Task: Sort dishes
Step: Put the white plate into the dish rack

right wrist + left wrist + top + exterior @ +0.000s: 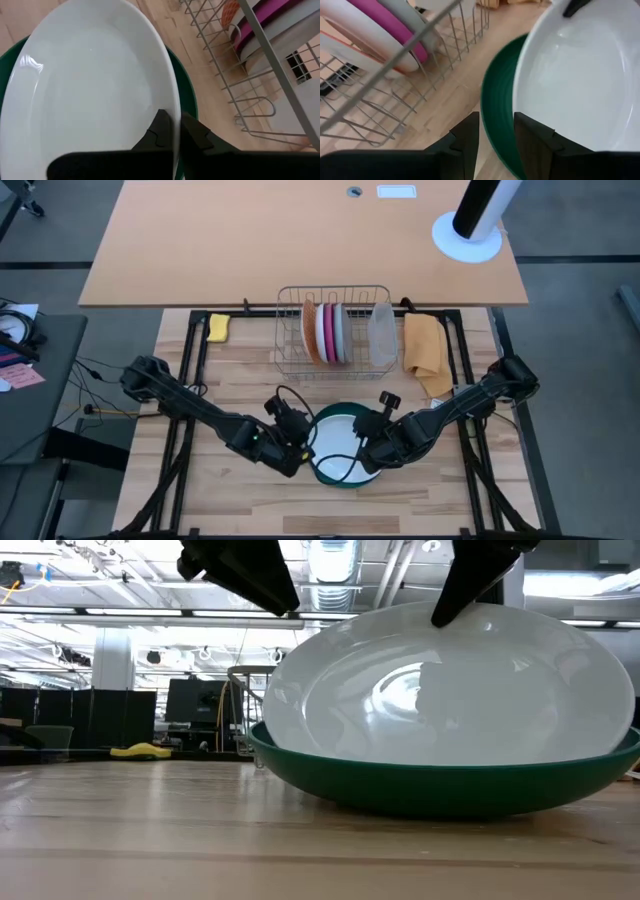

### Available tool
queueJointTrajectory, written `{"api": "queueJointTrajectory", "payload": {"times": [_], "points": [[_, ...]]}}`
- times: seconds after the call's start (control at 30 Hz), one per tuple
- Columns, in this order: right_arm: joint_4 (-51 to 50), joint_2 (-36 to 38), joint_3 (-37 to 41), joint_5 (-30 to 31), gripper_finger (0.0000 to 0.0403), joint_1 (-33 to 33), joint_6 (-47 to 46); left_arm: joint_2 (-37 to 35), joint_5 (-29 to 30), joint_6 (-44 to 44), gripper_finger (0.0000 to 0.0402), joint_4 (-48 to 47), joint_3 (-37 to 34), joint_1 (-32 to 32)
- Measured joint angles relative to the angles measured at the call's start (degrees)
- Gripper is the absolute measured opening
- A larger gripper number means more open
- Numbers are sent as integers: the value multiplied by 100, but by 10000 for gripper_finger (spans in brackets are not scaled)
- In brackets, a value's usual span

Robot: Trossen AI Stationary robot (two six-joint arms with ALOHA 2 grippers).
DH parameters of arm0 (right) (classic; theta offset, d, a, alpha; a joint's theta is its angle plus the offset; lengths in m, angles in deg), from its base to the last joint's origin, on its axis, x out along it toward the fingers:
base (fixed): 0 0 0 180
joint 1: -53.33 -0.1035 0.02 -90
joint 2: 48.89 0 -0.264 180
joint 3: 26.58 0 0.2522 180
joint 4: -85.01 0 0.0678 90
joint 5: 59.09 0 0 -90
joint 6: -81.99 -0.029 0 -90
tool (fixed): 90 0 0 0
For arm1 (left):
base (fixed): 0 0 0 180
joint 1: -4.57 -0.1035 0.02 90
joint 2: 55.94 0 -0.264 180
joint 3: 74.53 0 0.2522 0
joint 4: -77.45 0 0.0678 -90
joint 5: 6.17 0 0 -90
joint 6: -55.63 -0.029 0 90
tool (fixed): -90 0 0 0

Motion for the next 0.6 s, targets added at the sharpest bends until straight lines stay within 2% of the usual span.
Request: {"api": "queueJointTrajectory", "payload": {"times": [0.27, 0.6], "points": [[-185, 0, -151, -3, 8, 46, 112, -371, 179, -173, 117, 19, 0, -8], [-625, -2, -923, 375, 7, 79, 648, -935, 188, -418, 117, -41, 2, -6]]}}
